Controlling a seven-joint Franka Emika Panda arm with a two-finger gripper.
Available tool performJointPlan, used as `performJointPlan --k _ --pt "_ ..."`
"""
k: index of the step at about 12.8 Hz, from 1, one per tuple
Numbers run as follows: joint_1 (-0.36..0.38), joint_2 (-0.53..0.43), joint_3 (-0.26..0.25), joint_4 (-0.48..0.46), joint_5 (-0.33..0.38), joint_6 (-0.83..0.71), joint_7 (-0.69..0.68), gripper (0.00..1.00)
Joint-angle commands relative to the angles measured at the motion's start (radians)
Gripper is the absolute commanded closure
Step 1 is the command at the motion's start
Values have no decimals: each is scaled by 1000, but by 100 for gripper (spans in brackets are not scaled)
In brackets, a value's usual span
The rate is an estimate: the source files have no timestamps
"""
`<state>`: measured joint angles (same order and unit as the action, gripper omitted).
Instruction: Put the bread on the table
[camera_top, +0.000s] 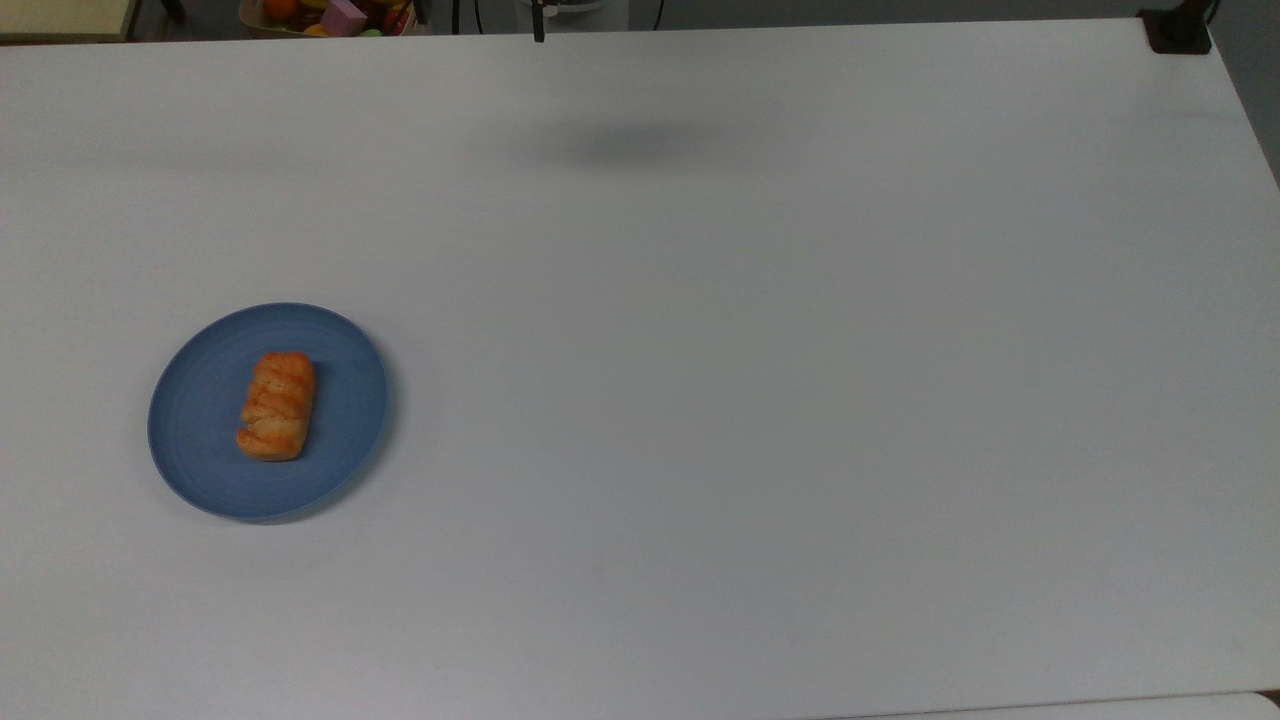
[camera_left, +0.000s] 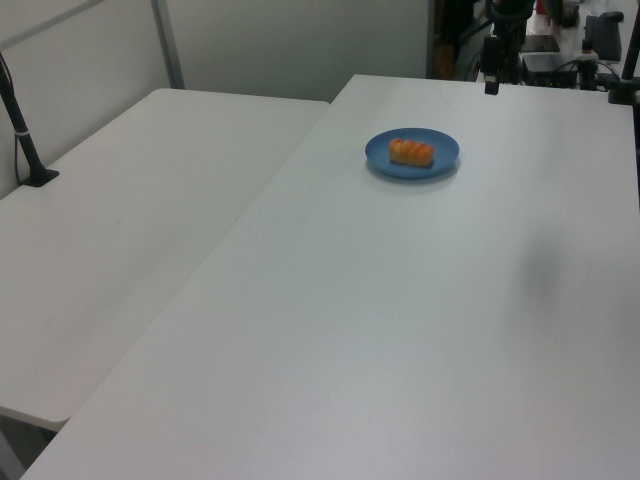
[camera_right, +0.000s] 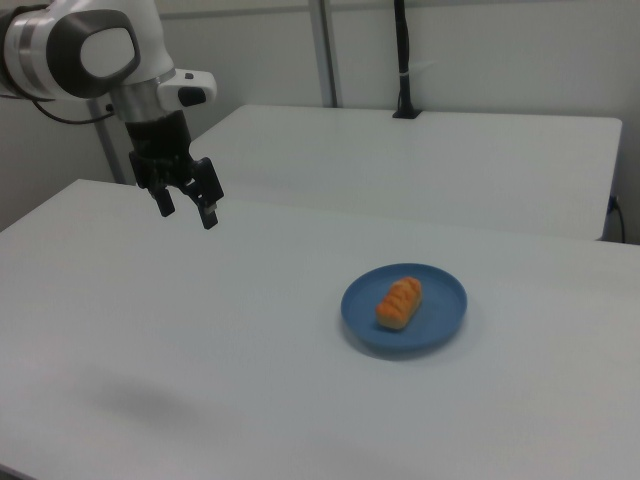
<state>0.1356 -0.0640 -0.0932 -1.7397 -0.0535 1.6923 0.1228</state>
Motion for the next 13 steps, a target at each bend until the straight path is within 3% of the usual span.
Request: performJointPlan --k 1,6,10,13 --pt "-8 1 10 8 -12 -14 -17 0" --pt "-8 1 10 8 -11 -19 -22 0" --pt "-30 35 -3 47 -9 -23 -190 0" --pt "-102 98 -7 118 0 -20 -299 0"
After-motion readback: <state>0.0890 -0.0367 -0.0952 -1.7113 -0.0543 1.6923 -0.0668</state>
